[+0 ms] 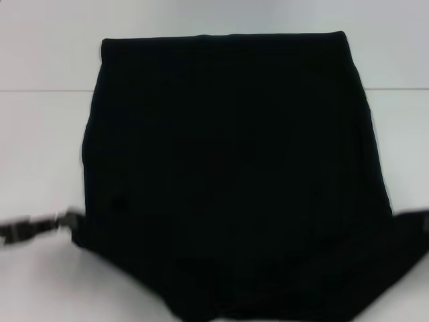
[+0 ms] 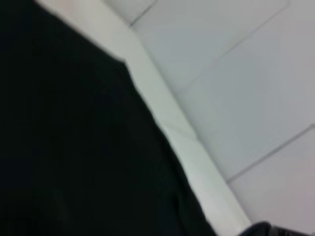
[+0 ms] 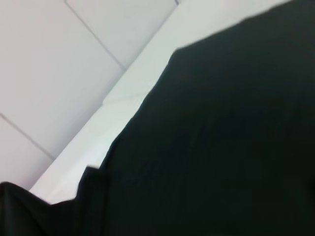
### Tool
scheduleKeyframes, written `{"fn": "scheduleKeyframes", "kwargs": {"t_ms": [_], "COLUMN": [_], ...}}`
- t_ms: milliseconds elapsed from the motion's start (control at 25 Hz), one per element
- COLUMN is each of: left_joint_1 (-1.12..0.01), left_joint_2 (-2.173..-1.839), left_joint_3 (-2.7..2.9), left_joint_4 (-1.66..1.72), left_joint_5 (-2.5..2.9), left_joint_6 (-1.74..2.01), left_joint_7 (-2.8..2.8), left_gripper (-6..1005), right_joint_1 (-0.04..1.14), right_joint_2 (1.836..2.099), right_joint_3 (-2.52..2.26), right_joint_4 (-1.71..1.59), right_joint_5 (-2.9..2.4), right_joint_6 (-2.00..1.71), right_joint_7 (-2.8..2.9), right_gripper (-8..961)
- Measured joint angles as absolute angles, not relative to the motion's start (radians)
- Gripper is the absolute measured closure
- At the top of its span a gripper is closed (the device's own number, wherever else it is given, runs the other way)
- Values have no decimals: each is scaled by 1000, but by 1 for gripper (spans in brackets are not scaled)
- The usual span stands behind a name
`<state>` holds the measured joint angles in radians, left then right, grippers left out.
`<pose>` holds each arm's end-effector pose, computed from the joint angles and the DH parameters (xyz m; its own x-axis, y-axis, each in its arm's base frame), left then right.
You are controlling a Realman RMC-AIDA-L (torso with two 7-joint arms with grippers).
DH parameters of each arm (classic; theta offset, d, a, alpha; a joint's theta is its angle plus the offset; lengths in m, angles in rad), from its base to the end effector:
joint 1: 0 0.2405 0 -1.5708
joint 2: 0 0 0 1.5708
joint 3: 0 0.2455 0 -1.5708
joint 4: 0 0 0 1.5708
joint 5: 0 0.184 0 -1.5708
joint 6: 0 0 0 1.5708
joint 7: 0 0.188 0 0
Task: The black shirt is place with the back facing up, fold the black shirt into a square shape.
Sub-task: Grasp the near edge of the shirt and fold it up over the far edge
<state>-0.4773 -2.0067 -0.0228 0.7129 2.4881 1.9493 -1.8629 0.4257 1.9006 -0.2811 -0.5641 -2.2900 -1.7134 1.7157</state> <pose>-0.2810 0.2657 0.0370 0.2584 0.7808 0.5688 0.8796 -0.4336 0.1956 0.3123 0.2833 0.0422 0.4348 -0.7182 -0.5432 -0.8605 -0.5091 -0.0157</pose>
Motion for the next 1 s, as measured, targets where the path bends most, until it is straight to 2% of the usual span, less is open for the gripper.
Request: {"fn": "scheduleKeyframes", "kwargs": {"t_ms": [120, 240, 560, 800, 1000], "left_joint_1": [-536, -597, -701, -767, -819], "left_joint_2": [-1984, -1967, -1959, -1968, -1961], "left_joint_3": [-23, -21, -1, 3, 11], "left_joint_4": [655, 595, 497, 473, 458], "left_joint_5": [2460, 2436, 2390, 2385, 2383], "left_joint_6": [1875, 1752, 1396, 1200, 1094], "left_joint_7": [-1876, -1879, -1877, -1870, -1857], "left_gripper": [961, 961, 958, 958, 960], "right_joint_1": [481, 536, 678, 787, 859], "right_joint_2": [1907, 1925, 1955, 1978, 1978], "right_joint_3": [-274, -265, -269, -283, -322], "right_joint_4": [-556, -549, -453, -405, -401], "right_joint_5": [-2289, -2273, -2250, -2249, -2249], "right_joint_6": [-1632, -1526, -1188, -979, -844], "right_joint_7": [1726, 1734, 1737, 1751, 1808], "right_gripper": [909, 909, 909, 909, 910]}}
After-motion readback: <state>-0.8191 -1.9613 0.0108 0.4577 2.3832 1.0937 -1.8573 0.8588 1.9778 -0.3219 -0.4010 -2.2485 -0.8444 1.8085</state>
